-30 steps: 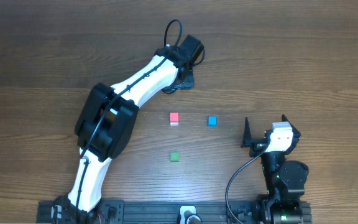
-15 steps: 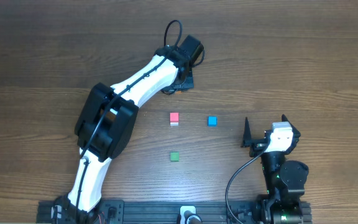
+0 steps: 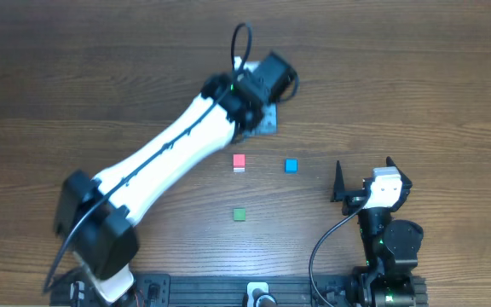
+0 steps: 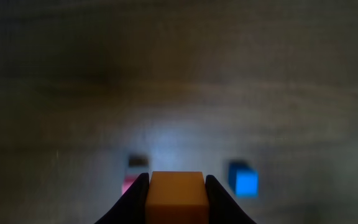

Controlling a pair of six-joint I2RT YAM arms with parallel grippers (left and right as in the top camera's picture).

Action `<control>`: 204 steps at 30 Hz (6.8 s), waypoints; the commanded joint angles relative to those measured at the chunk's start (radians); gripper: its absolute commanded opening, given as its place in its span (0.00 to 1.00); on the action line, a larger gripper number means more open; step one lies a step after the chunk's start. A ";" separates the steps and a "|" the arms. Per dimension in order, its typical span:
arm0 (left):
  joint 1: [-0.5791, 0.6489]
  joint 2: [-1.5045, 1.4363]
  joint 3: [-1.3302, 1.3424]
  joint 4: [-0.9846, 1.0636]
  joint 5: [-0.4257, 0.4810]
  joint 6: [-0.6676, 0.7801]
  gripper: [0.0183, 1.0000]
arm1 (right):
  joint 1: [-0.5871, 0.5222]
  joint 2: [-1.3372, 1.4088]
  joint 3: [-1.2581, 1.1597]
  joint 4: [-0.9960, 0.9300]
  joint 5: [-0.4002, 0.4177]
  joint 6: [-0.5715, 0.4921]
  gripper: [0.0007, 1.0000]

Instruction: Stack Cubes

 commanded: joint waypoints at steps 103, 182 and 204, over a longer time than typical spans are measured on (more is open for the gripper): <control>0.549 -0.803 -0.848 0.843 -0.019 0.356 1.00 | 0.003 -0.007 -0.009 0.003 0.007 -0.005 0.99; 0.795 -1.850 -1.641 0.950 0.348 0.592 1.00 | 0.000 0.107 0.125 -0.017 -0.266 0.259 0.99; 0.795 -1.850 -1.641 0.950 0.348 0.592 1.00 | 0.564 1.060 0.845 -0.582 -0.252 0.568 0.99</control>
